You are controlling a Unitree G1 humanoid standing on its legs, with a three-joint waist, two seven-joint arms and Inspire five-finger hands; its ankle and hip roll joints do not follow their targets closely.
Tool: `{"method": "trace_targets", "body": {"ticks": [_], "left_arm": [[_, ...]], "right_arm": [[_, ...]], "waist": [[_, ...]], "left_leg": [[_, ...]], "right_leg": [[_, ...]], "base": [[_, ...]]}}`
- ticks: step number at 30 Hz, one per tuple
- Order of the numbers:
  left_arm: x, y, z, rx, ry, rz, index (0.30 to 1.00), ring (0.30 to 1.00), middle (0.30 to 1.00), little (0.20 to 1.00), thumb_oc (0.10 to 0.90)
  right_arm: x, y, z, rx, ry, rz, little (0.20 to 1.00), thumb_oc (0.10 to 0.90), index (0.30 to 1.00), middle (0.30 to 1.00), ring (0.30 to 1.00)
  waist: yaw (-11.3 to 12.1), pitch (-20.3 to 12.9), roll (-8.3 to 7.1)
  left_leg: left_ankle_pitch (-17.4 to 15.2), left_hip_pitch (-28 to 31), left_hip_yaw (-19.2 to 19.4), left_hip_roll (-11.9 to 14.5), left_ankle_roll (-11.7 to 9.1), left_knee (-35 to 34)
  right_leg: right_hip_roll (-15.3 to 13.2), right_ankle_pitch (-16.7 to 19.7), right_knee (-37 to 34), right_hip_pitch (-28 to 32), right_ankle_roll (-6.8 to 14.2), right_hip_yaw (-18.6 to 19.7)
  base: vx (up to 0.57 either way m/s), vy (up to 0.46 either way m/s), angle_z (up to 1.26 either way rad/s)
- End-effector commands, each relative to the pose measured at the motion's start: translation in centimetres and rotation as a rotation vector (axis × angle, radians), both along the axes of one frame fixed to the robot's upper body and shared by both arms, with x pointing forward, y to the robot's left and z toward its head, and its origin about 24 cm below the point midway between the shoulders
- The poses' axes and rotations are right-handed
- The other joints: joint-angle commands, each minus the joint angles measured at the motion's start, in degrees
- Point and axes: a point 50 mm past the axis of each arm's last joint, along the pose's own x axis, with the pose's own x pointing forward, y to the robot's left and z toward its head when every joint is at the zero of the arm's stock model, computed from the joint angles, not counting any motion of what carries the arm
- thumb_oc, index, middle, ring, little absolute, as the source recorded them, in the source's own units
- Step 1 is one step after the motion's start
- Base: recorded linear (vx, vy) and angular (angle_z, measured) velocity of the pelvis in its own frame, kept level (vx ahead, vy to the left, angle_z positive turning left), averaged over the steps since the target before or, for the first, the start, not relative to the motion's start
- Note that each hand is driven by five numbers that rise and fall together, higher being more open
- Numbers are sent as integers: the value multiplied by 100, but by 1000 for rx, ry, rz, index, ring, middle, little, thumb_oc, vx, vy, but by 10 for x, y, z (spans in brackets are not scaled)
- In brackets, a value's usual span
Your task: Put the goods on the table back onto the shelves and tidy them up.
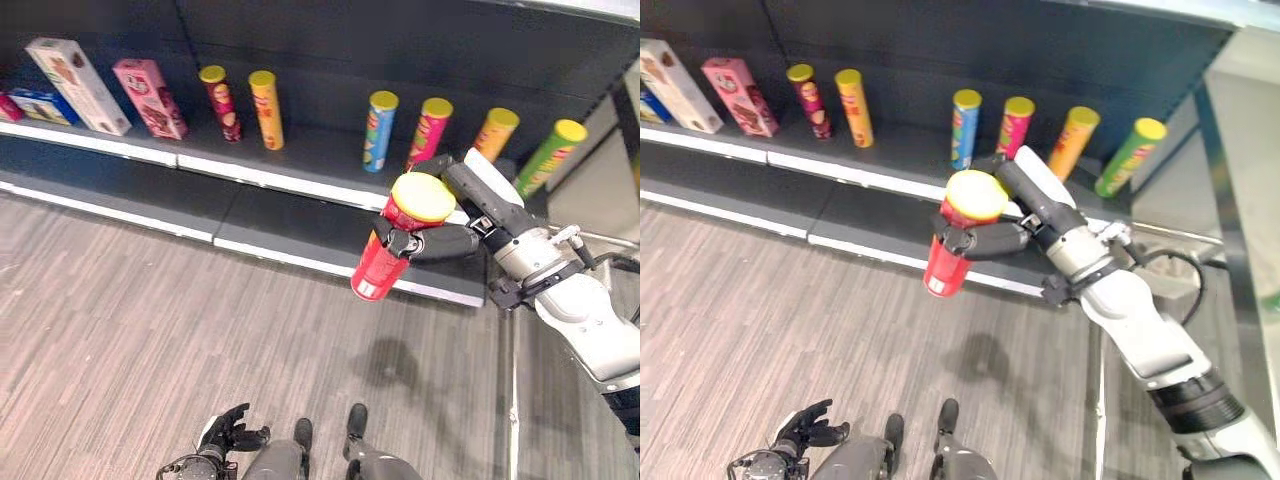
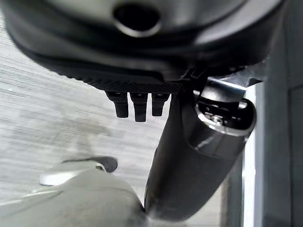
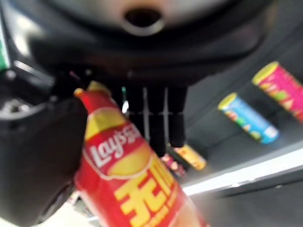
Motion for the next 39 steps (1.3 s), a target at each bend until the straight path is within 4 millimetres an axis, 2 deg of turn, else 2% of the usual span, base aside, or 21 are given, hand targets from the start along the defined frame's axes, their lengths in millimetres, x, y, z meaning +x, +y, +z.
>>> {"method": "trace_targets", "body": {"ticks": [1, 2, 3, 5, 8, 10, 11, 12, 14, 15, 17, 18, 19, 22, 27, 32, 34, 35, 36, 37, 39], "left_arm": [[-15, 10, -2, 53, 37, -22, 900, 900, 900, 900, 800], [-17, 14, -1, 67, 39, -9, 900, 900, 900, 900, 800], [-17, 14, -1, 68, 40, -10, 900, 900, 900, 900, 800], [-19, 16, 0, 68, 39, -8, 900, 900, 900, 900, 800], [-21, 20, -1, 89, 57, -26, 900, 900, 900, 900, 800], [-20, 35, 2, 156, 77, -39, 900, 900, 900, 900, 800], [-25, 45, 3, 187, 95, -25, 900, 900, 900, 900, 800], [-26, 49, 4, 205, 101, -23, 900, 900, 900, 900, 800], [-28, 53, 5, 216, 111, -31, 900, 900, 900, 900, 800], [-30, 55, 5, 220, 117, -26, 900, 900, 900, 900, 800], [-31, 54, 4, 215, 123, -25, 900, 900, 900, 900, 800], [-31, 54, 4, 214, 122, -23, 900, 900, 900, 900, 800], [-32, 52, 3, 203, 128, -17, 900, 900, 900, 900, 800], [-28, 43, 2, 184, 115, -54, 900, 900, 900, 900, 800], [-26, 25, 1, 113, 70, -57, 900, 900, 900, 900, 800], [-20, 23, 3, 110, 44, -66, 900, 900, 900, 900, 800], [-12, 19, 6, 103, 16, -81, 900, 900, 900, 900, 800], [-12, 19, 6, 103, 15, -80, 900, 900, 900, 900, 800], [-8, 17, 7, 103, 1, -79, 900, 900, 900, 900, 800], [-7, 15, 7, 98, -3, -81, 900, 900, 900, 900, 800], [-11, 15, 5, 101, 17, -91, 900, 900, 900, 900, 800]], "right_arm": [[-11, -2, 52, 35, -272, 8, 300, 400, 300, 300, 300], [-11, -7, 51, 32, -284, -27, 300, 400, 300, 300, 300], [-11, -8, 51, 32, -284, -28, 300, 400, 300, 300, 300], [-14, -16, 50, 4, -294, -77, 300, 400, 300, 300, 300], [-18, -25, 49, 22, -313, -138, 300, 400, 300, 300, 300], [-15, -22, 53, 55, -349, -149, 300, 400, 300, 300, 300], [-14, -16, 58, 66, -380, -132, 300, 400, 300, 300, 300], [-14, -15, 58, 72, -384, -129, 300, 400, 300, 300, 300], [-15, -15, 57, 57, -381, -131, 300, 400, 300, 300, 300], [-15, -14, 59, 57, -387, -126, 300, 400, 300, 300, 300], [-14, -6, 61, 63, -392, -87, 300, 400, 300, 300, 300], [-14, -5, 62, 63, -393, -86, 300, 400, 300, 300, 300], [-11, 1, 62, 54, -387, -58, 300, 400, 300, 300, 300], [-8, 2, 58, 37, -368, -59, 300, 400, 300, 300, 300], [-9, 10, 52, 22, -360, -38, 300, 400, 300, 300, 300], [-6, 13, 47, 16, -369, -54, 300, 400, 300, 300, 300], [-2, 15, 47, 15, -390, -77, 300, 400, 300, 300, 300], [-2, 16, 48, 16, -391, -77, 300, 400, 300, 300, 300], [2, 17, 46, 34, -394, -92, 300, 400, 300, 300, 300], [5, 15, 46, 25, -400, -118, 300, 400, 300, 300, 300], [10, 13, 44, 19, -402, -156, 300, 400, 300, 300, 300]], "waist": [[-23, -369, -55], [-33, -418, 10], [-25, -418, 10], [-49, -620, 211], [-29, -758, 208], [7, -701, 155], [69, -659, 133], [76, -643, 138], [-7, -539, 170], [-13, -527, 186], [-4, -446, 207], [-12, -444, 217], [-42, -380, 214], [-112, -325, 155], [-90, -440, 162], [-79, -362, 188], [10, -128, 167], [-18, -130, 171], [92, 31, 153], [73, 24, 154], [119, -26, 186]], "left_leg": [[745, -196, -127, 701, -56, -589], [984, -241, -82, 969, -204, -929], [994, -223, -78, 973, -208, -953], [979, -116, 122, 1054, -374, -1067], [747, 45, 204, 617, -318, -1005], [502, 215, 450, 291, -77, -983], [392, 368, 714, 145, 90, -1022], [369, 390, 764, 110, 149, -1035], [292, 541, 754, -18, 252, -1067], [276, 544, 768, -66, 284, -1067], [213, 634, 866, -121, 299, -1067], [205, 637, 865, -107, 293, -1067], [143, 729, 918, -159, 320, -1067], [33, 906, 865, -280, 356, -1067], [1, 996, 841, -194, 298, -1067], [-87, 931, 712, -125, 231, -788], [-196, 455, 548, -94, 137, 75], [-240, 380, 516, -91, 137, 181], [-134, 13, 220, -178, 58, 667], [-184, -151, 83, -169, 52, 629], [27, -249, 12, 15, 58, 213]], "right_leg": [[-711, -747, 218, 432, 1079, 56], [-834, -824, 160, 540, 1171, 82], [-831, -827, 159, 547, 1170, 82], [-941, -789, 74, 713, 1302, -24], [-1479, -479, 86, 820, 1507, -78], [-1868, -167, 487, 552, 1542, -40], [-2047, 14, 874, 331, 1471, -212], [-2007, -31, 1046, 271, 1442, -216], [-1592, -229, 1474, 30, 1295, 63], [-1450, -263, 1414, -47, 1288, 64], [-1211, -299, 1228, -224, 1206, -299], [-1196, -301, 1222, -218, 1199, -304], [-933, -272, 1057, -467, 1170, -582], [-636, -229, 594, -398, 1134, -447], [-555, -83, 130, -65, 1126, -509], [-514, -200, 160, 16, 1052, -498], [-564, -339, 229, 80, 922, -538], [-563, -342, 232, 68, 920, -566], [-578, -391, 234, 89, 869, -545], [-578, -437, 212, 107, 876, -594], [-586, -474, 191, 159, 932, -605]], "base": [[272, 457, -26], [213, 345, -31], [238, 417, -32], [227, 388, -19], [255, 484, -8], [159, 543, -14], [87, 427, -37], [98, 376, -59], [89, 217, -33], [85, 167, 15], [53, 98, 23], [63, 57, 6], [55, 19, -13], [177, -17, -12], [155, -92, 27], [76, -99, -15], [-35, -116, 5], [-71, -107, 24], [-14, -39, 42], [48, -24, 45], [142, 78, 39]]}}
